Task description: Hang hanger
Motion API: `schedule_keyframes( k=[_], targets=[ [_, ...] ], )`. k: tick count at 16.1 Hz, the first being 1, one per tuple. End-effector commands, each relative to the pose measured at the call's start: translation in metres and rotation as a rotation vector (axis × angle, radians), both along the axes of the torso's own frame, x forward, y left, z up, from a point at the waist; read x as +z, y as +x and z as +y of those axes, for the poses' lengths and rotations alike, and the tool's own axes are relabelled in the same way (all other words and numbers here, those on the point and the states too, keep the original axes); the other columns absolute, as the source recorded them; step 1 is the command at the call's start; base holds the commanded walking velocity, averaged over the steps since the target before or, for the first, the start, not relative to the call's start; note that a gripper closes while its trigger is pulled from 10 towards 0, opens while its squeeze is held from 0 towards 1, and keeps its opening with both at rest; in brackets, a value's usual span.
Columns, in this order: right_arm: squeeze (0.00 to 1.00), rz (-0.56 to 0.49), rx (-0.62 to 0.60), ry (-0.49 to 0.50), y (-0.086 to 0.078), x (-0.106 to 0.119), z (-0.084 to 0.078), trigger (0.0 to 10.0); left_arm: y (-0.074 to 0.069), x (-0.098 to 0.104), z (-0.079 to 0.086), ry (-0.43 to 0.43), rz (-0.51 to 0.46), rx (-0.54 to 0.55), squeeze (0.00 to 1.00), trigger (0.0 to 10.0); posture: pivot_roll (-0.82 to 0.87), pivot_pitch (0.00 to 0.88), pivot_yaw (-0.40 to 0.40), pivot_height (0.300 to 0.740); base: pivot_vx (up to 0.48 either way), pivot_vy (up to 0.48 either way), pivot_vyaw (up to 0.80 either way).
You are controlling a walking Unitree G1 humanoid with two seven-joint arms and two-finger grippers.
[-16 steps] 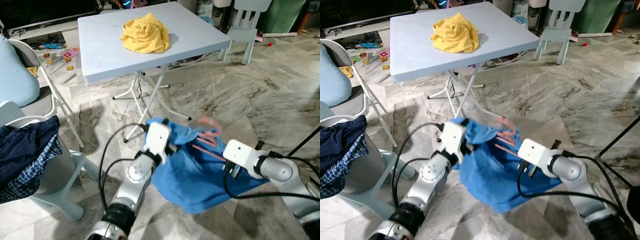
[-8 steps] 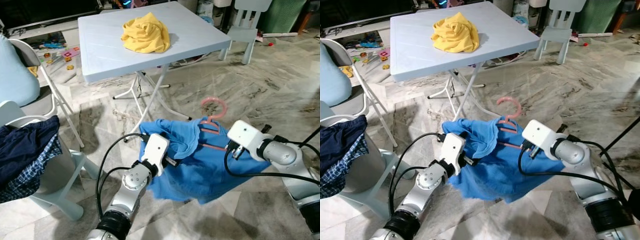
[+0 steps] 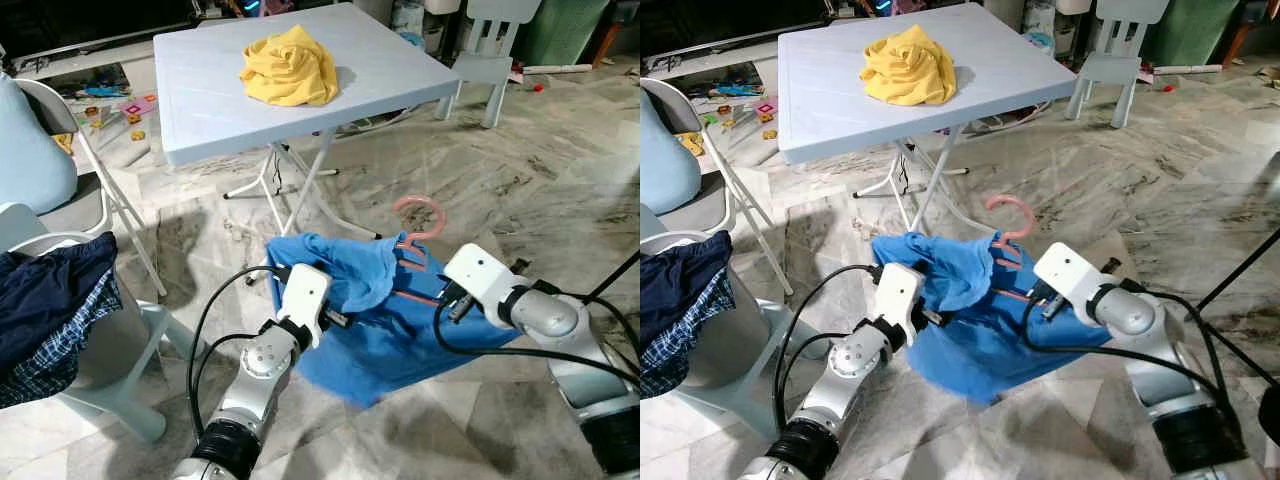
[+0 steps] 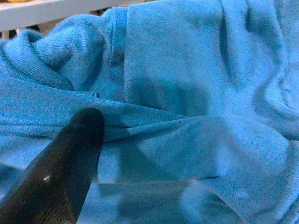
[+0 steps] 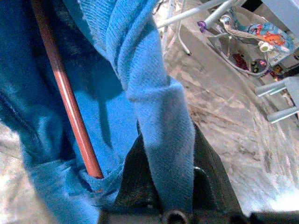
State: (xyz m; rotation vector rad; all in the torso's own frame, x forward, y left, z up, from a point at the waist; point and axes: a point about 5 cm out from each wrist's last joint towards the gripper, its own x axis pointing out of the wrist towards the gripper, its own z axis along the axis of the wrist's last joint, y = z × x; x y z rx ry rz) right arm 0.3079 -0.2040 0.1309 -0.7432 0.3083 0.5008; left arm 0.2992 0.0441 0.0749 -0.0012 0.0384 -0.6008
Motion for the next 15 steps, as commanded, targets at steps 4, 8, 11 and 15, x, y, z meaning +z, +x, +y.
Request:
schedule_keyframes(
  k=[4,8,11,15],
  targets=[
    [0.0,-0.091,0.089,0.097,-0.002,0.016,0.022,10.0,0.006,0.011,0.003,-0.074,-0.011,0.049,0.0,10.0,-0.14,0.084,0.043,0.74,0.131,0.0,0.0],
    [0.0,-0.162,0.128,0.199,-0.006,0.021,0.04,10.0,0.008,0.014,0.008,-0.107,-0.006,0.07,0.0,10.0,-0.14,0.087,0.044,0.74,0.373,0.0,0.0],
    [0.0,-0.169,0.139,0.219,-0.009,0.019,0.046,10.0,0.008,0.015,0.009,-0.116,-0.003,0.073,0.0,10.0,-0.13,0.089,0.047,0.74,0.411,0.0,0.0],
    [0.0,-0.154,0.205,0.222,-0.017,0.012,0.055,10.0,0.007,0.016,0.01,-0.111,0.0,0.079,0.0,10.0,-0.13,0.088,0.053,0.74,0.41,0.0,0.0]
  ],
)
